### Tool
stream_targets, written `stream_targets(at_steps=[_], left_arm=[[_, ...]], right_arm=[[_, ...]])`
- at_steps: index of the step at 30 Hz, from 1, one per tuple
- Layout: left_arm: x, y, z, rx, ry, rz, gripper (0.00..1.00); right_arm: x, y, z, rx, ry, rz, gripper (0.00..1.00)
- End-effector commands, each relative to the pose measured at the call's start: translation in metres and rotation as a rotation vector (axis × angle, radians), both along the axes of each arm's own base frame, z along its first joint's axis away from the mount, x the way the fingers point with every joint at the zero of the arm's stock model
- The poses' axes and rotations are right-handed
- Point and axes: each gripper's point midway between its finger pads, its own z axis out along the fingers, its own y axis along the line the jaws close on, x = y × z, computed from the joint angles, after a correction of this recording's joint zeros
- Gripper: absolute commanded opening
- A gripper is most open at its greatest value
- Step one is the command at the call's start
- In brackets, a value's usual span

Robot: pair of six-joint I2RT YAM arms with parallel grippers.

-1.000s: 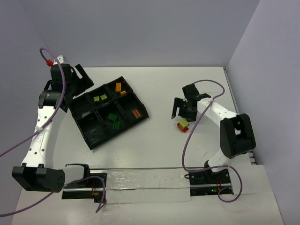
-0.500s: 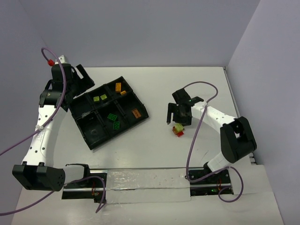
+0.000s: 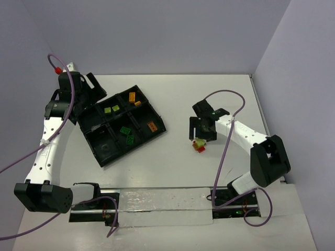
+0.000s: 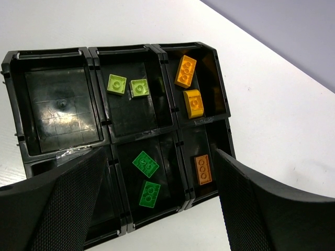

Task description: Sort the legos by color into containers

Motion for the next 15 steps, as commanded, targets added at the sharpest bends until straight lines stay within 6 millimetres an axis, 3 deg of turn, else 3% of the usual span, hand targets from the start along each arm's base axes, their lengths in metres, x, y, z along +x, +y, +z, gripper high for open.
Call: stream_targets(at_steps=[1,10,15], left_arm=[[0.004,-0.002,0.010,-0.022,-0.043,-0.005,0.90],[0.003,-0.002,0.008,-0.024,-0.042,-0.003,0.90],[0.003,-0.002,0.008,-0.026,-0.041,-0.004,0.90]], right_arm=[[0.004,0.015,0.018,0.031,-0.045,0.067,0.80],[-0.003,0.030,0.018,0.055,-0.024,0.130,0.75],[-0.004,0.031,0.018,0.041,-0.027,0.130,0.65]])
